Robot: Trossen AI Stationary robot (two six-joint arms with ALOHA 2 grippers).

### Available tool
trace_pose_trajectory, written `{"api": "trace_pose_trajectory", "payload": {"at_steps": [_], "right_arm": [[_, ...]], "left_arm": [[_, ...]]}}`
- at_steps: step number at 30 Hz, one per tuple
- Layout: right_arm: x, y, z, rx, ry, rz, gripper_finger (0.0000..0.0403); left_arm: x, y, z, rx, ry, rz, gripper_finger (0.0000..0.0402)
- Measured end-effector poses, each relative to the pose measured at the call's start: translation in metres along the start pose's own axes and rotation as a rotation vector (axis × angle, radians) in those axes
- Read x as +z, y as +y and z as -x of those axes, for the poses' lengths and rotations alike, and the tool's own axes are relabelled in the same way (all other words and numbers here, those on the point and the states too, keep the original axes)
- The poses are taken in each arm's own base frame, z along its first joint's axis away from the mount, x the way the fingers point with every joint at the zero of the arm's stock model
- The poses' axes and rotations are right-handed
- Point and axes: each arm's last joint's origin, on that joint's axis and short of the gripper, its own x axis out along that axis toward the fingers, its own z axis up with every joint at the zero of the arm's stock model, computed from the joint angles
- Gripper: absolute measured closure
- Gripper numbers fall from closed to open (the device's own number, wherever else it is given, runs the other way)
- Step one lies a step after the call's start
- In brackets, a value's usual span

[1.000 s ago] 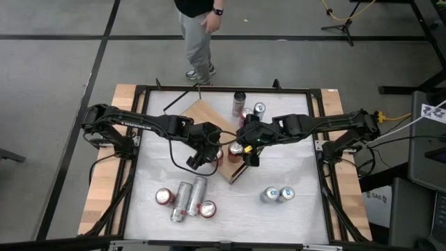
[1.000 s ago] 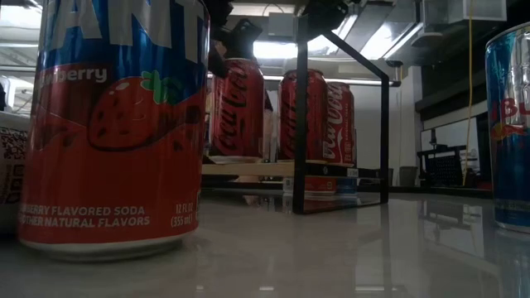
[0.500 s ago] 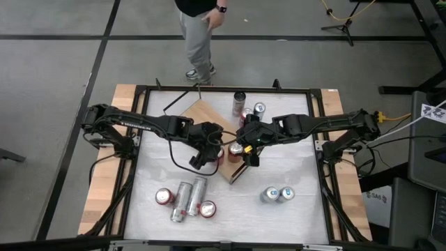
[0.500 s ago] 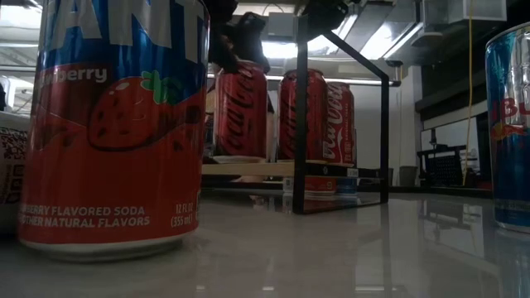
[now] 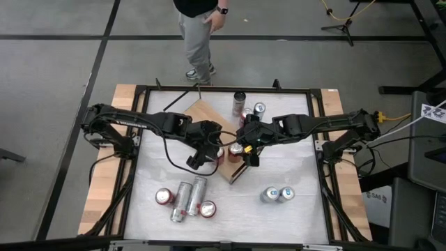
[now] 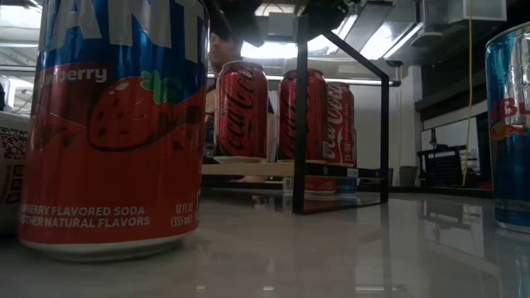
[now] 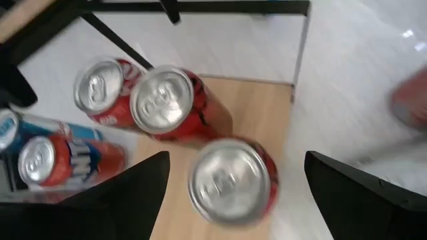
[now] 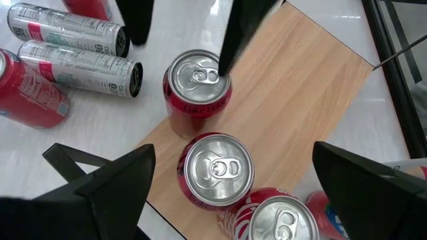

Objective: Place canned beverage on shelf
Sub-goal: Put the red black soda can on the shelf aligned with the other red black soda can

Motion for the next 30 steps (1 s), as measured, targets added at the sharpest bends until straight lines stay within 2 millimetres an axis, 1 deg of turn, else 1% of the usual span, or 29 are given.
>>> {"api": "trace_pose_trajectory", "payload": {"at_steps": [4, 7, 10, 12, 14, 18, 21, 26, 30], "right_arm": [[0.000, 0.000, 0.000, 0.000, 0.000, 0.000, 0.0008], [0.000, 0.000, 0.000, 0.000, 0.000, 0.000, 0.0008], [0.000, 0.000, 0.000, -0.001, 0.001, 0.000, 0.0008], [0.000, 0.000, 0.000, 0.000, 0.001, 0.000, 0.0008], [0.000, 0.000, 0.000, -0.001, 0.001, 0.000, 0.0008], [0.000, 0.000, 0.000, -0.001, 0.001, 0.000, 0.0008], [0.000, 0.000, 0.000, -0.001, 0.000, 0.000, 0.0008], [0.004, 0.000, -0.001, 0.000, -0.038, 0.001, 0.0008], [0.010, 0.001, -0.006, 0.002, -0.095, -0.008, 0.0008]], "left_arm": [[-0.006, 0.007, 0.022, -0.052, 0.070, 0.054, 0.0063], [-0.017, 0.012, 0.042, -0.114, 0.023, 0.124, 0.0063], [-0.032, 0.016, 0.061, -0.180, -0.045, 0.196, 0.0063], [-0.045, 0.016, 0.071, -0.177, -0.068, 0.241, 0.0063], [-0.060, 0.015, 0.076, -0.155, -0.085, 0.285, 0.0063], [-0.086, 0.004, 0.070, -0.121, -0.106, 0.346, 0.0063], [-0.098, -0.002, 0.058, -0.098, -0.150, 0.394, 0.0063], [-0.108, -0.010, 0.033, -0.093, -0.196, 0.473, 0.0063], [-0.110, -0.017, 0.015, -0.102, -0.227, 0.498, 0.0063]]}}
